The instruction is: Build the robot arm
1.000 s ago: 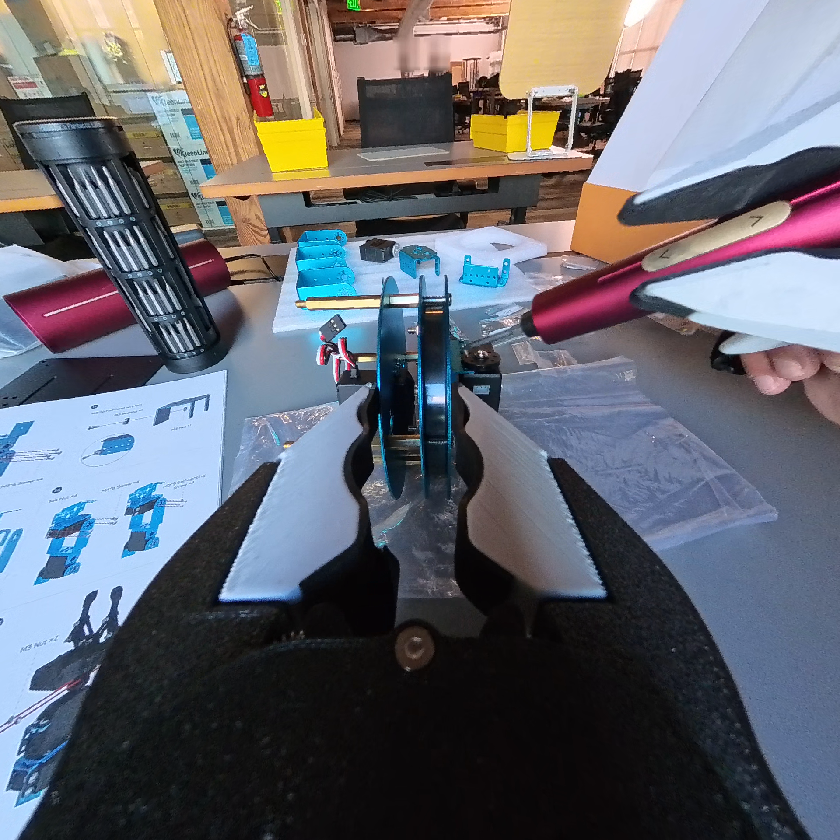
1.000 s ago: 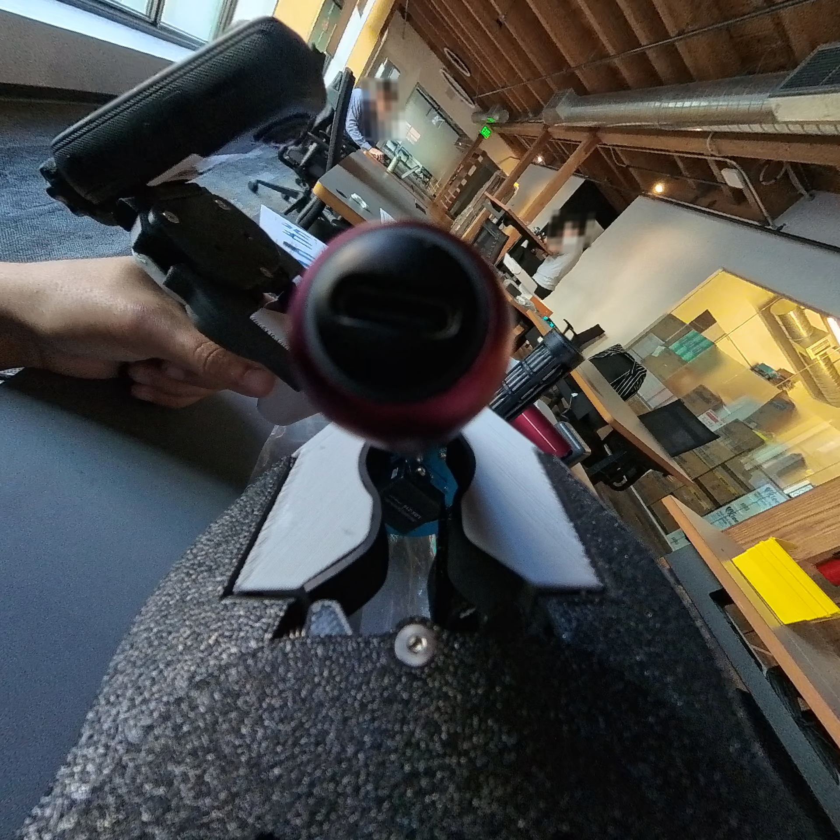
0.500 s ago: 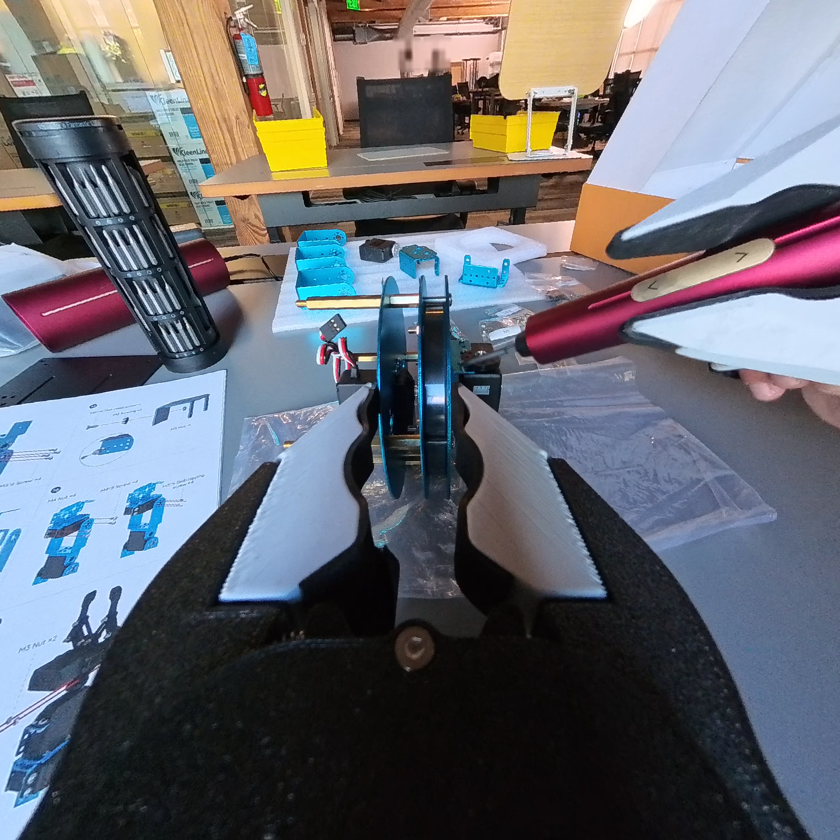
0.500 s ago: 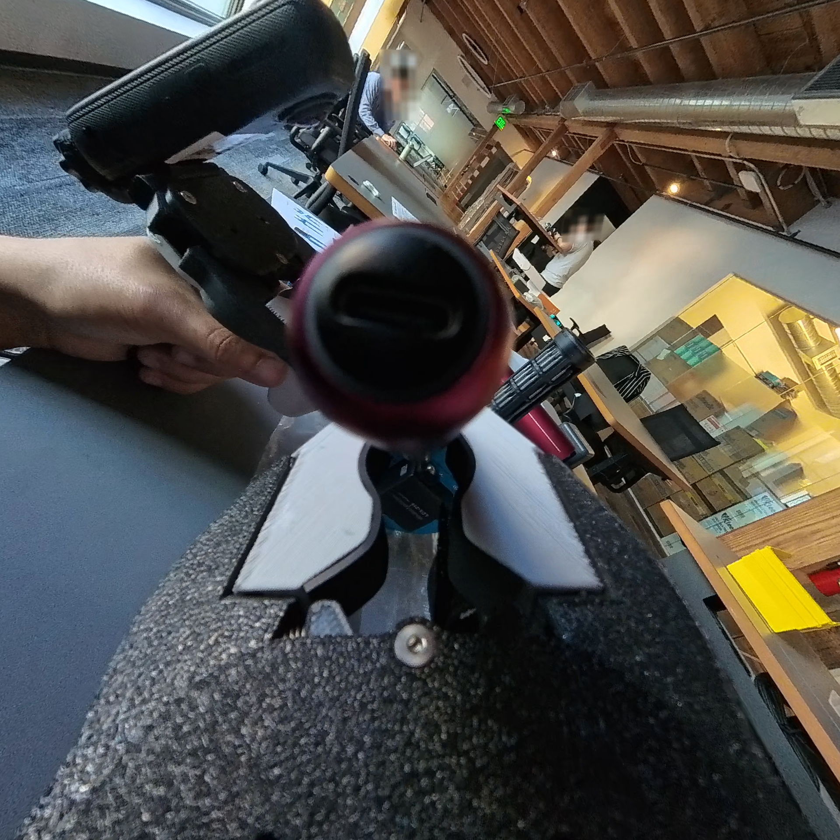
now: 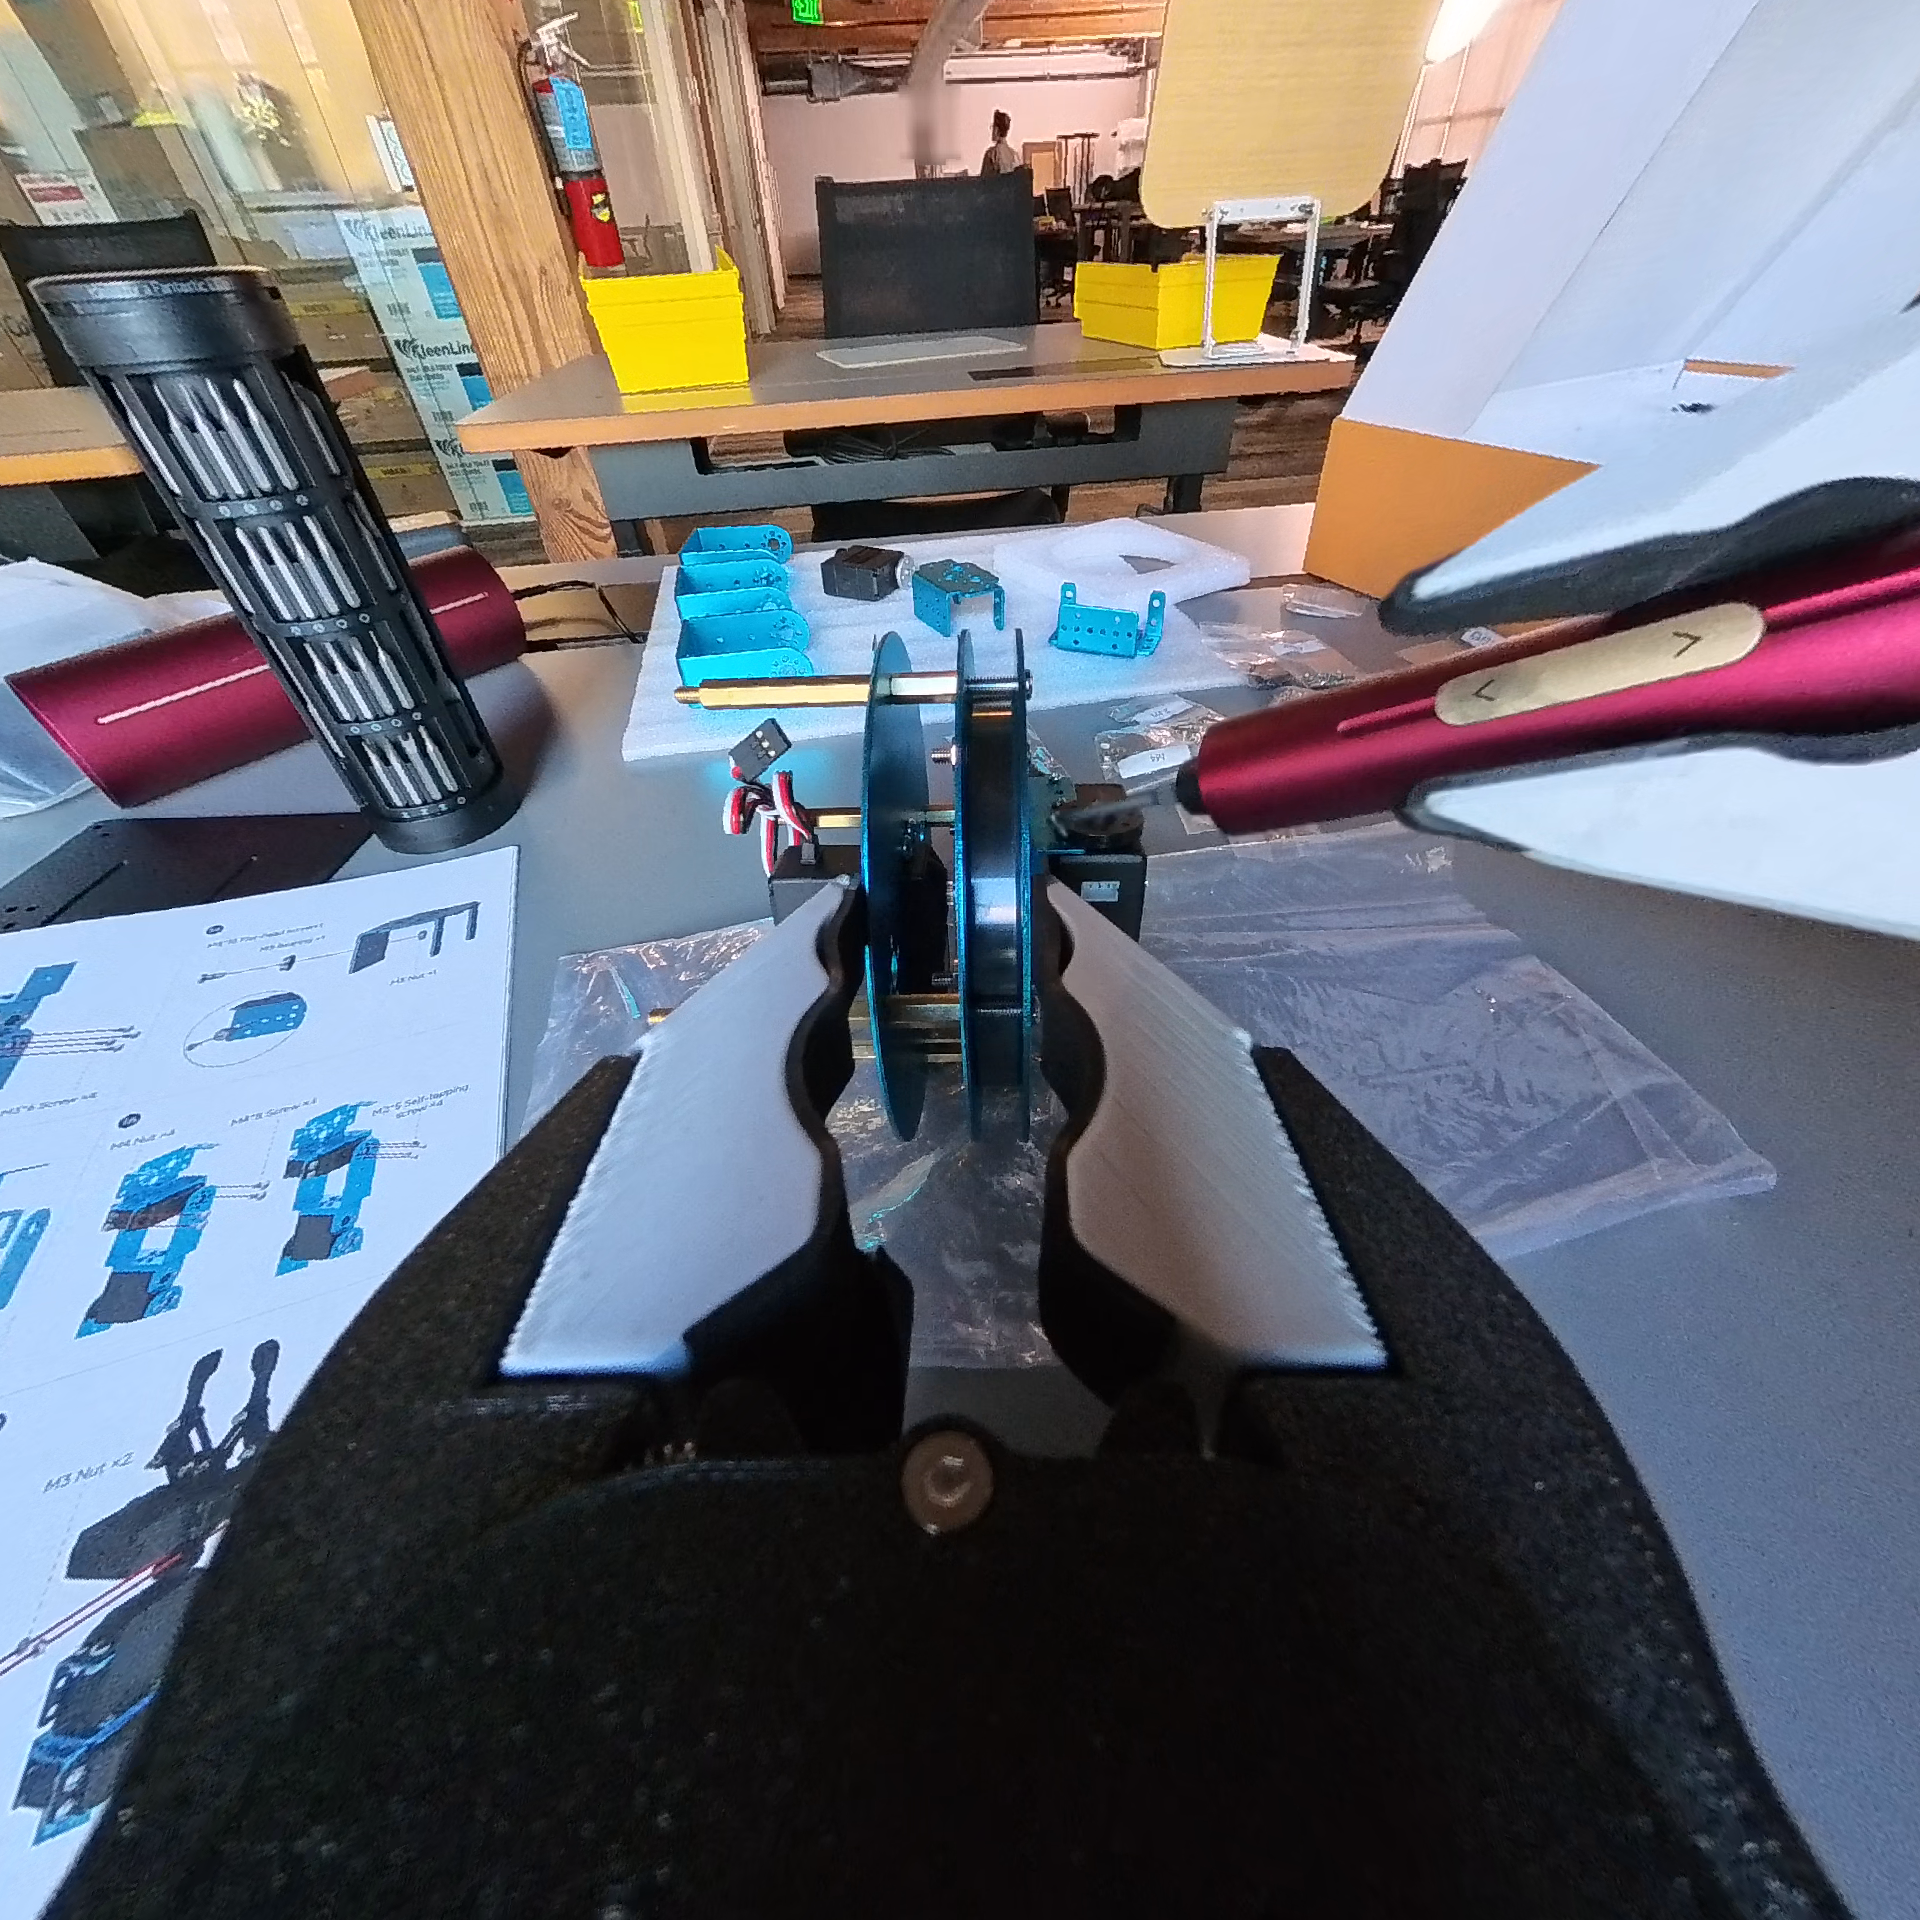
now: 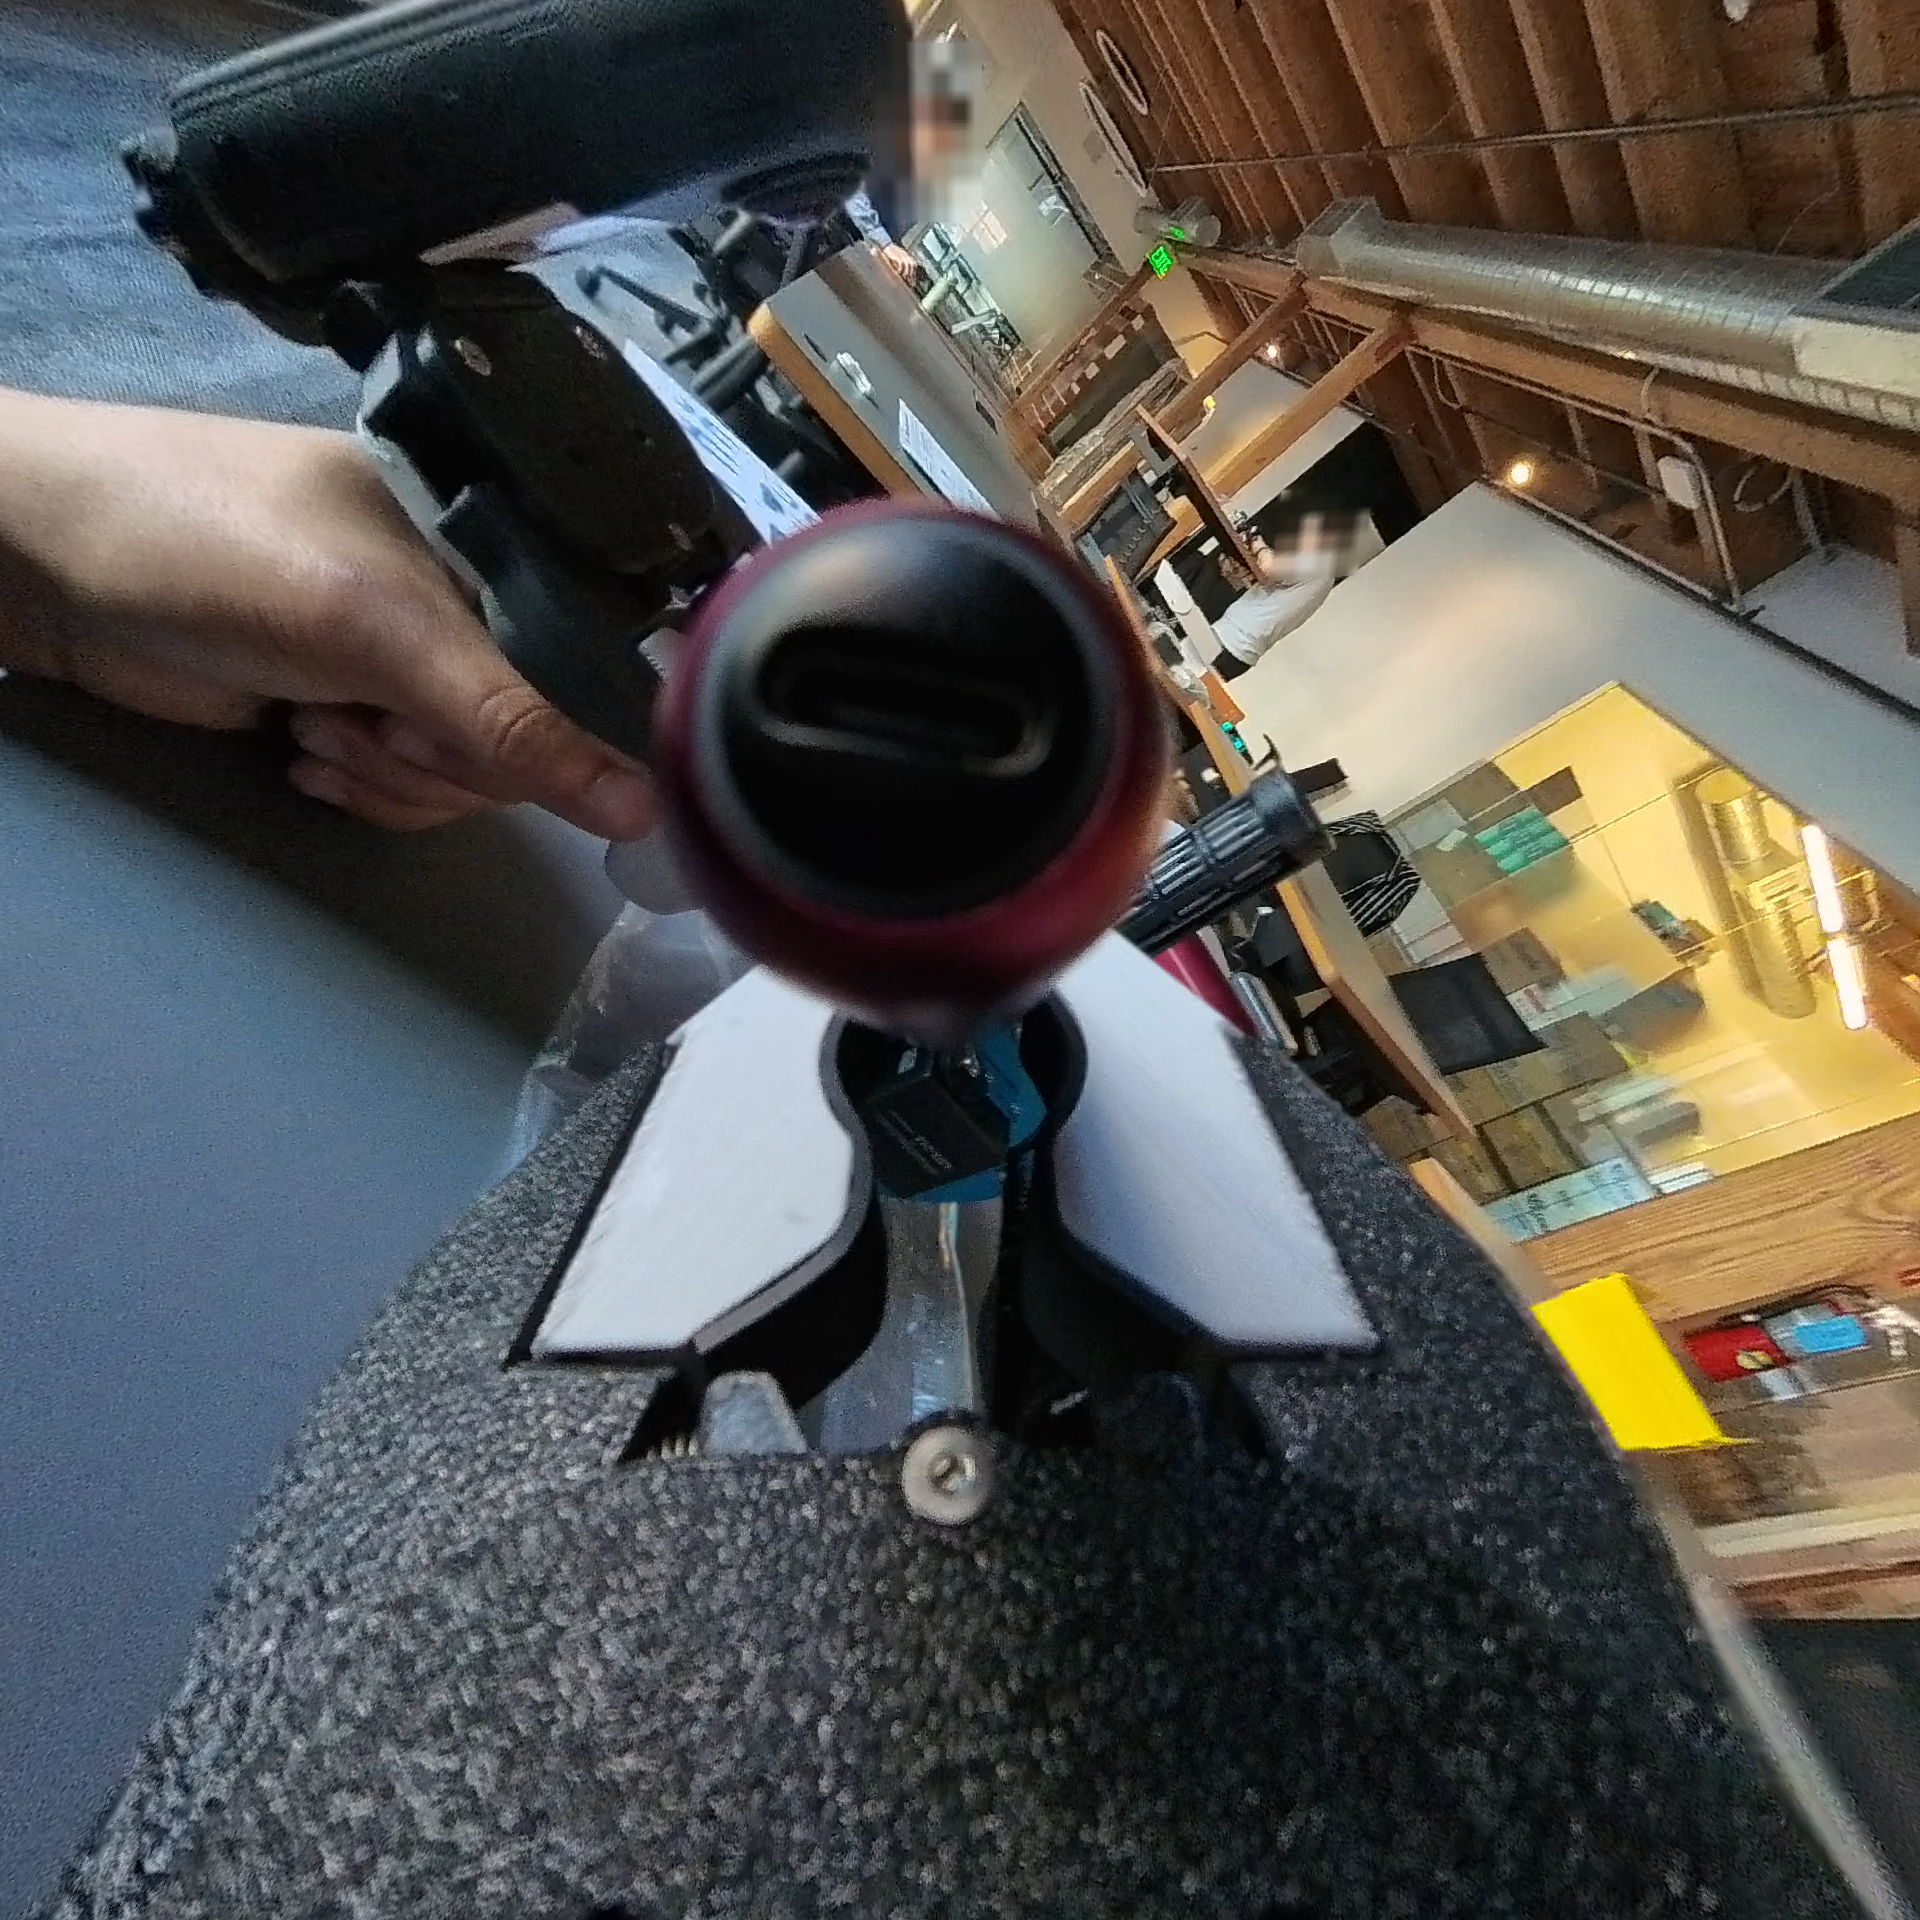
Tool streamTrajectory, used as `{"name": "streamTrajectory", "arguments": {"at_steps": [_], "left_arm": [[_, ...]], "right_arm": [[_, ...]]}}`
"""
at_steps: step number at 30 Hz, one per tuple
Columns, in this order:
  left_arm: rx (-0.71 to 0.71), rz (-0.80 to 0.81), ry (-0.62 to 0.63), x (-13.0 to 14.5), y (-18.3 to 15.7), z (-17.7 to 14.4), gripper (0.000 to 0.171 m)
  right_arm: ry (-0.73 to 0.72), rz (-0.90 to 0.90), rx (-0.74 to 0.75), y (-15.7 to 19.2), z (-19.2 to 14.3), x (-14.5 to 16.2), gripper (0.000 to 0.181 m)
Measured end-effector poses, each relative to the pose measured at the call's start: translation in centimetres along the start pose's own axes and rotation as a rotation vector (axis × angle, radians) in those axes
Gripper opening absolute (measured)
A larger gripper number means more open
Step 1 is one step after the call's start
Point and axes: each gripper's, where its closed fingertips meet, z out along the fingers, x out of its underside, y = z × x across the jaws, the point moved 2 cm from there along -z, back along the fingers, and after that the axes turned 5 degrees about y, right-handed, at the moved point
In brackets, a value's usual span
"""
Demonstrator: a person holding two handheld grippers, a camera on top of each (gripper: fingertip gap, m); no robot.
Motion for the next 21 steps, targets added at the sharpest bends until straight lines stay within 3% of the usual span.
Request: {"name": "streamTrajectory", "arguments": {"at_steps": [7, 21], "left_arm": [[0.000, 0.000, 0.000, 0.00, -0.01, -0.01, 0.031], [0.001, 0.000, 0.000, -0.02, 0.00, 0.00, 0.031]], "right_arm": [[0.021, -0.090, 0.011, 0.61, 0.08, -0.03, 0.018], [0.029, -0.104, 0.007, 0.86, 0.10, -0.02, 0.018]]}}
